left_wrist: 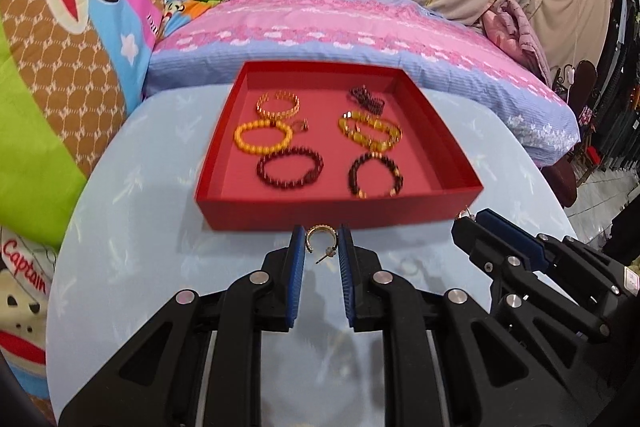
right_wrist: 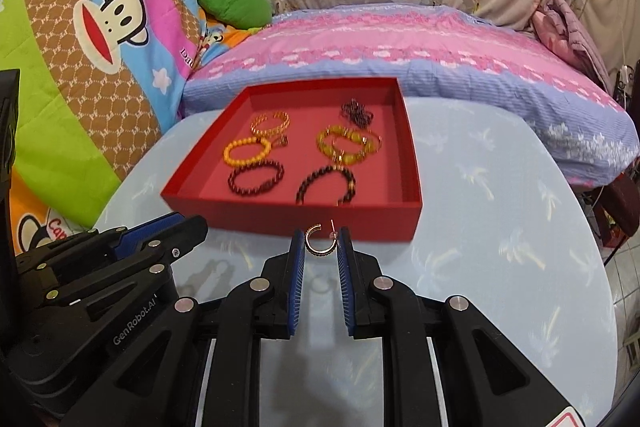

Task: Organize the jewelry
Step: 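Carry both hoop earrings into the red box and open both tools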

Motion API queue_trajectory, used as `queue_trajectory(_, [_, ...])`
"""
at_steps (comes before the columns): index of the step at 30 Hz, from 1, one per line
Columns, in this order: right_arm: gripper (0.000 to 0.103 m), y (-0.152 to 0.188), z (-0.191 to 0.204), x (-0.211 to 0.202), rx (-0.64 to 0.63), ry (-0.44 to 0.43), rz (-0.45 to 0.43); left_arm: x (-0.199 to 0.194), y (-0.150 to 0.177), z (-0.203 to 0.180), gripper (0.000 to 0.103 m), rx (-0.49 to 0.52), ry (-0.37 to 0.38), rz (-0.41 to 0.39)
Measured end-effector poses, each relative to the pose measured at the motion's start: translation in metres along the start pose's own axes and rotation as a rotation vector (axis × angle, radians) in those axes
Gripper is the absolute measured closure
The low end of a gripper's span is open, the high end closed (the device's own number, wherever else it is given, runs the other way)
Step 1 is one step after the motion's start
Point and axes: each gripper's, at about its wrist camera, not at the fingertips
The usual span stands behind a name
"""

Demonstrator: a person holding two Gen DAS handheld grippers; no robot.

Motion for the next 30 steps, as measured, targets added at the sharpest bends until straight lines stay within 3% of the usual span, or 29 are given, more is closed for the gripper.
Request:
queue_trajectory(6, [0.087,-0.033,-0.004,0.021,0.019,0.005,-0.014,0.021,-0.032,0.006,0.087,0.014,-0.003,-0.008])
queue_trajectory(15, [0.087,-0.067,-0.01,0.073,0.038,0.003,0.032,0.069,-0.071,0.012,0.087,0.021,0.007,0.017])
queue_trajectory(30, [0.087,-0.08,-0.015,0.126,0.027,0.017,0.079,0.125,-0.087,0.019,0.086,0.015,-0.015,0.073])
Point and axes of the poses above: each gripper's, at about its wrist camera, not at the fingertips, and x roughly the way its jaws point, z to its left, y to its underside, and after that the axes turned 5 degrees about x, right-handed
